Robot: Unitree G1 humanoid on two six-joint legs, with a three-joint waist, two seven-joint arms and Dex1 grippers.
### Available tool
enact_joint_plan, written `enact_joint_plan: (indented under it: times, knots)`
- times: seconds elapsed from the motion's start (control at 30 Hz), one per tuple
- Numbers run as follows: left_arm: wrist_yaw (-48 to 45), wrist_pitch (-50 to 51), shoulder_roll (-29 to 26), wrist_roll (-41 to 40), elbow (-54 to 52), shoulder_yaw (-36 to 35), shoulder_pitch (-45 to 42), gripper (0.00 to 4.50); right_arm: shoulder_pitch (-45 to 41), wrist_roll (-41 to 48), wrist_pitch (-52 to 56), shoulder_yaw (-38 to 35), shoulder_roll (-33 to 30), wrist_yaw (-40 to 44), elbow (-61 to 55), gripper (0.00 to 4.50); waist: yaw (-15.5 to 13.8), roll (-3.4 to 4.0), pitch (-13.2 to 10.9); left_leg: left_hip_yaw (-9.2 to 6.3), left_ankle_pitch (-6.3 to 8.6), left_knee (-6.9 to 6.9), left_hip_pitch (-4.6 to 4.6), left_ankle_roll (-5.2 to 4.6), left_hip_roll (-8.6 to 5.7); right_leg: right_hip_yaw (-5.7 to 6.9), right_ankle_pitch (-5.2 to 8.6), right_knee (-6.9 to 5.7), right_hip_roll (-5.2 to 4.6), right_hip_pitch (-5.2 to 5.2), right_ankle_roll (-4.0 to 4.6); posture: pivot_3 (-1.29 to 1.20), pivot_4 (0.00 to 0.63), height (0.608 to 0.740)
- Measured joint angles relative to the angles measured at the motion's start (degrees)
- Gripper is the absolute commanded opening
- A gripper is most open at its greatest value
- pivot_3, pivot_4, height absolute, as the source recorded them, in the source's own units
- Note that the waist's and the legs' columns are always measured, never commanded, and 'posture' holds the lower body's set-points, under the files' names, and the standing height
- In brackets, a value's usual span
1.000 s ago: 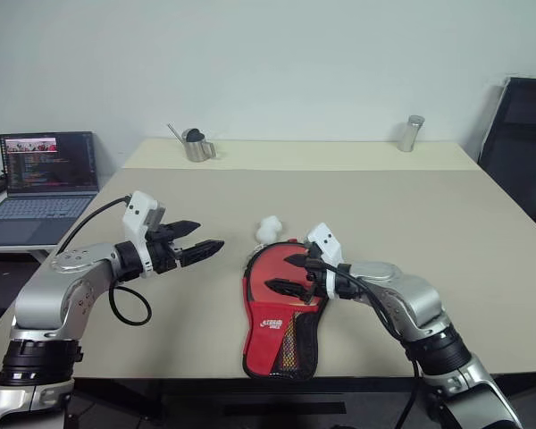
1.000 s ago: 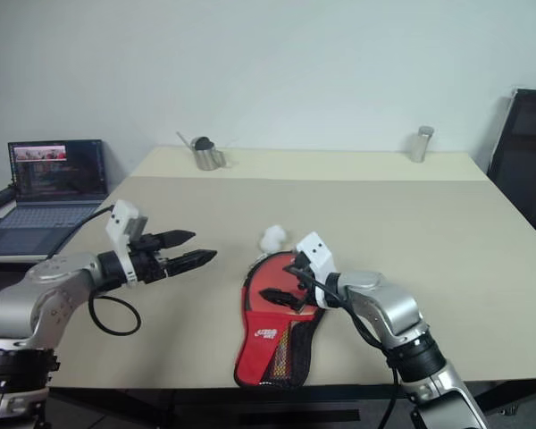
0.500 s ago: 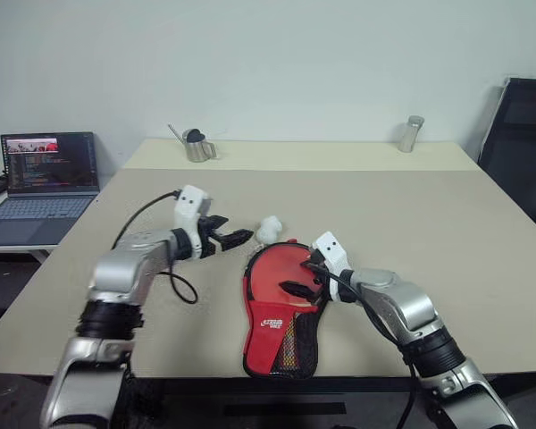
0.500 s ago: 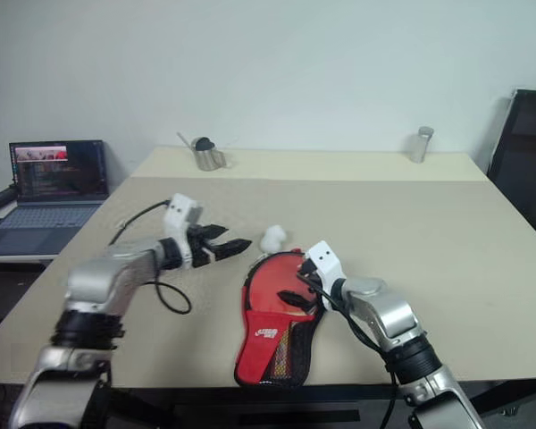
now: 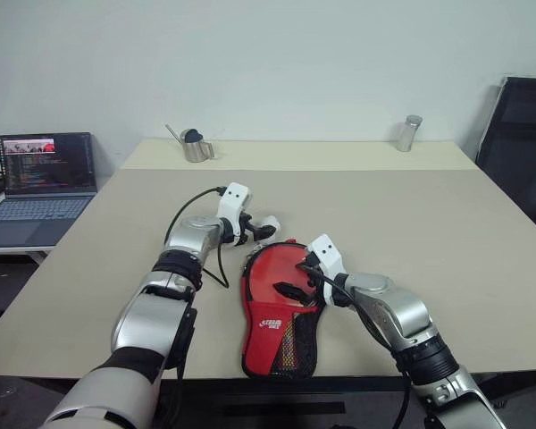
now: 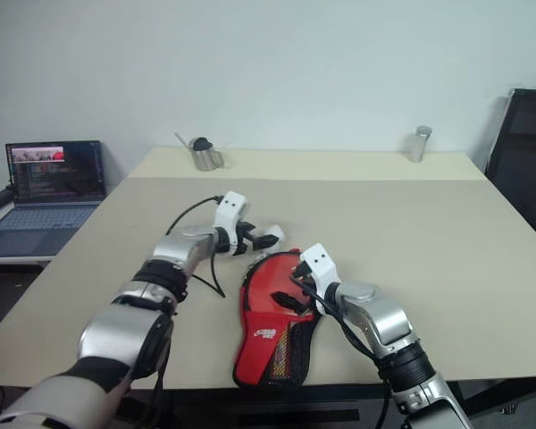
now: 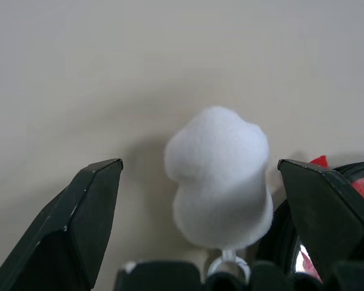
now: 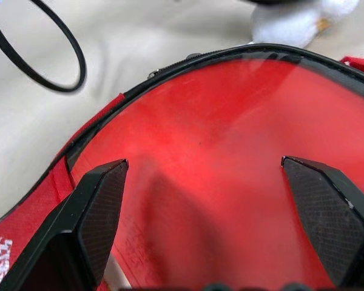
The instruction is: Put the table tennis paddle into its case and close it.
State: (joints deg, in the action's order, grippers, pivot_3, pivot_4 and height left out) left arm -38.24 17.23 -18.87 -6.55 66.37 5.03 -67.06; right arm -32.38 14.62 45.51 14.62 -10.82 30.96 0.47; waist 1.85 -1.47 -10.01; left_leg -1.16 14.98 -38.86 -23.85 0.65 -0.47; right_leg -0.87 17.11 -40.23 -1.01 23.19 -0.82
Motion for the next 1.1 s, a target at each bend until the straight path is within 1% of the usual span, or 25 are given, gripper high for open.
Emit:
enact_joint_plan:
  times: [0.17, 0.47, 0.57, 0.83, 0.9, 0.97, 1.1]
  knots:
    - [0.1, -1.1, 2.9, 1.0, 6.3, -2.1, -2.1, 4.5, 0.4, 0.0, 0.3, 0.0, 0.8, -1.1, -0.5, 4.45, 0.0, 0.0, 0.0, -0.01, 0.0, 0.0, 0.0, 0.0, 0.0, 0.01, 0.0, -0.01, 0.0, 0.01, 0.0, 0.0, 0.15, 0.74]
    - [2.2, -1.7, 4.9, 3.3, 8.5, -4.3, -2.5, 4.5, 1.9, 0.1, 1.5, -0.6, 1.5, -2.7, -2.7, 4.45, -0.1, -0.03, 0.0, -0.01, 0.0, -0.02, 0.01, 0.01, -0.01, 0.01, 0.0, -0.06, -0.01, 0.0, 0.0, 0.0, 0.15, 0.74]
    - [2.8, -1.9, 5.2, 3.8, 8.5, -4.9, -2.5, 3.92, 2.1, 0.2, 1.6, -1.2, 1.6, -2.8, -2.7, 4.5, -0.1, -0.03, 0.0, -0.01, 0.0, -0.03, 0.01, 0.01, -0.01, 0.01, 0.0, -0.08, 0.0, 0.0, 0.0, 0.0, 0.15, 0.74]
    - [4.3, -2.4, 5.3, 5.7, 8.5, -5.5, -2.3, 1.11, 2.3, 0.0, 1.2, -2.1, 2.0, -4.1, -2.7, 4.5, -0.1, -0.04, 0.0, -0.01, -0.01, -0.03, 0.02, 0.01, -0.01, 0.01, 0.0, -0.11, -0.01, 0.01, 0.0, 0.0, 0.15, 0.74]
    - [4.9, -2.5, 5.3, 5.9, 8.5, -5.7, -2.3, 0.52, 2.3, -0.1, 1.1, -2.2, 1.8, -4.5, -2.7, 4.5, -0.1, -0.04, 0.0, -0.01, -0.01, -0.04, 0.02, 0.01, -0.01, 0.0, 0.0, -0.11, 0.0, 0.0, 0.0, 0.0, 0.15, 0.74]
    - [5.0, -2.7, 5.1, 5.9, 8.5, -6.0, -2.2, 0.21, 2.3, 0.0, 1.2, -2.4, 1.6, -4.7, -2.7, 4.5, -0.1, -0.04, 0.0, -0.01, -0.01, -0.04, 0.03, 0.01, -0.01, 0.0, 0.0, -0.13, -0.01, 0.01, 0.0, 0.0, 0.15, 0.74]
    - [4.6, -2.7, 3.4, 5.1, 8.2, -7.7, -1.6, 0.2, 2.4, 0.0, 1.2, -2.3, -0.1, -4.2, -2.8, 4.5, 0.1, -0.04, 0.0, -0.01, -0.01, -0.04, 0.04, 0.02, 0.0, 0.0, 0.0, -0.18, 0.0, 0.03, 0.0, 0.0, 0.15, 0.74]
